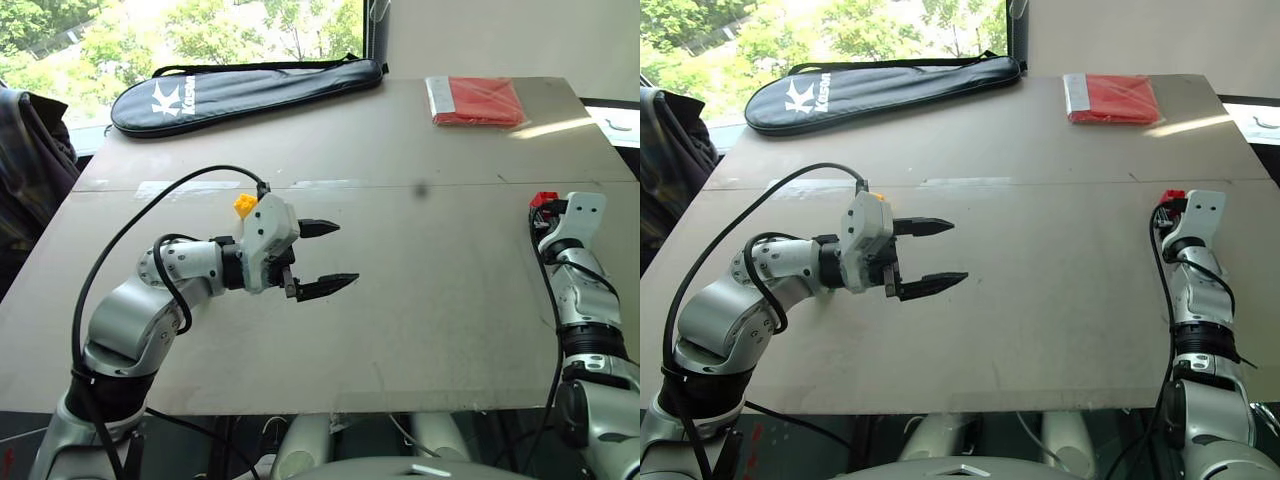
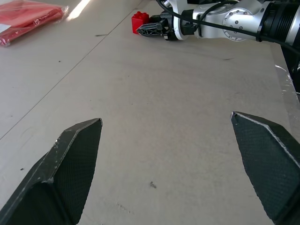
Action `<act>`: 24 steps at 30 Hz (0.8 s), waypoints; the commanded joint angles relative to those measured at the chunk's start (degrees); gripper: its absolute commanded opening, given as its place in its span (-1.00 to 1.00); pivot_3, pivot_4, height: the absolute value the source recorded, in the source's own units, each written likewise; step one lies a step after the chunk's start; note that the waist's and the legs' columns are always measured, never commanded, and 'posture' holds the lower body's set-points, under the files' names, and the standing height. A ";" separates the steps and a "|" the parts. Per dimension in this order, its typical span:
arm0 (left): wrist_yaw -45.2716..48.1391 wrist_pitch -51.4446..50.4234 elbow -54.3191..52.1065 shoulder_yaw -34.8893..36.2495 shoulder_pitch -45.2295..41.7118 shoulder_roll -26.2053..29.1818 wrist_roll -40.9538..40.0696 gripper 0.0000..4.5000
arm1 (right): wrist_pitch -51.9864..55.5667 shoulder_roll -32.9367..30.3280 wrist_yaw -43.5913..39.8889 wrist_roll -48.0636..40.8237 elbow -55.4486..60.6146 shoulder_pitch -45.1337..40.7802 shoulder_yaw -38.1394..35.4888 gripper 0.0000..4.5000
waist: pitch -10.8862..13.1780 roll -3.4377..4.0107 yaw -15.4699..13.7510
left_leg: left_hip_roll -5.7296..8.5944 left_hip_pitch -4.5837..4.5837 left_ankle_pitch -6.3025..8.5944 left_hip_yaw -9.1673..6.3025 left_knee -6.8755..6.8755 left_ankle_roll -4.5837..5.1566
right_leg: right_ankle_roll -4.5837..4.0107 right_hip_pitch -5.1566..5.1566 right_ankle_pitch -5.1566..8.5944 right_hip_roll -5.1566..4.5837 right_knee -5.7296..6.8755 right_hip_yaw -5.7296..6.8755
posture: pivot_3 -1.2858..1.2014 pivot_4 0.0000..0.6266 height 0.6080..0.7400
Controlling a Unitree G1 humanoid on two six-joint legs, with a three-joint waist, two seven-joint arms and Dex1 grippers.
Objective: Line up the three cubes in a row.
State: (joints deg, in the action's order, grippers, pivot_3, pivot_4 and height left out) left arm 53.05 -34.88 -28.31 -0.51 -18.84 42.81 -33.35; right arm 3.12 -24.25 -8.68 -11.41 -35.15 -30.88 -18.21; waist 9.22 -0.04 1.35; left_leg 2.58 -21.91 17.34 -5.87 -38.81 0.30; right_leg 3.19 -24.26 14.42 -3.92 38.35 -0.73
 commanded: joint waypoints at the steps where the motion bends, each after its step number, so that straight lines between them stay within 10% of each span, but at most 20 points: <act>1: 0.02 0.34 -1.58 1.31 -0.71 0.22 -1.01 1.00 | -2.39 -0.87 -4.25 -1.35 1.74 -0.63 -0.09 -0.45 | 0.00 0.00 0.17 | 0.00 0.00 0.00 0.00 -0.05 0.00 | 0.00 0.00 0.00 0.00 0.06 0.00 | 0.03 -0.52 0.27; 8: 2.20 0.83 -2.22 0.99 0.88 1.53 -1.29 1.00 | 1.93 -2.51 -20.26 -5.14 19.89 12.42 4.91 -0.45 | 0.00 0.00 0.39 | 0.00 0.02 0.02 -0.03 -0.40 0.03 | 0.00 0.01 0.01 0.00 0.44 -0.01 | 0.03 -0.52 0.27; 17: 3.67 2.68 -2.56 -2.03 1.96 1.72 1.10 1.00 | 20.02 4.71 -10.13 -7.74 58.55 35.16 11.20 -0.45 | 0.00 0.02 0.46 | -0.10 0.10 0.03 -0.13 -0.40 0.02 | -0.01 0.02 0.03 0.00 0.55 -0.13 | 0.03 -0.52 0.27; 24: 5.64 4.25 -1.48 -4.43 1.52 2.22 2.65 1.00 | 14.92 1.23 -20.62 -5.21 59.71 38.08 21.01 -0.45 | 0.02 -0.03 0.63 | 0.02 0.16 0.04 0.02 -0.46 0.04 | 0.02 0.04 0.03 0.03 0.53 -0.13 | 0.03 -0.52 0.27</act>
State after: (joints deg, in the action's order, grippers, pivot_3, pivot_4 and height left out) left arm 57.89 -31.82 -28.77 -5.14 -16.78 44.49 -30.74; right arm 22.17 -21.03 -24.45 -16.77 25.70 8.27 3.63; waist 9.24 -0.07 1.98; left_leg 2.60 -21.74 17.38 -5.85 -39.28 0.34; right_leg 3.21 -24.21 14.44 -3.88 38.87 -0.85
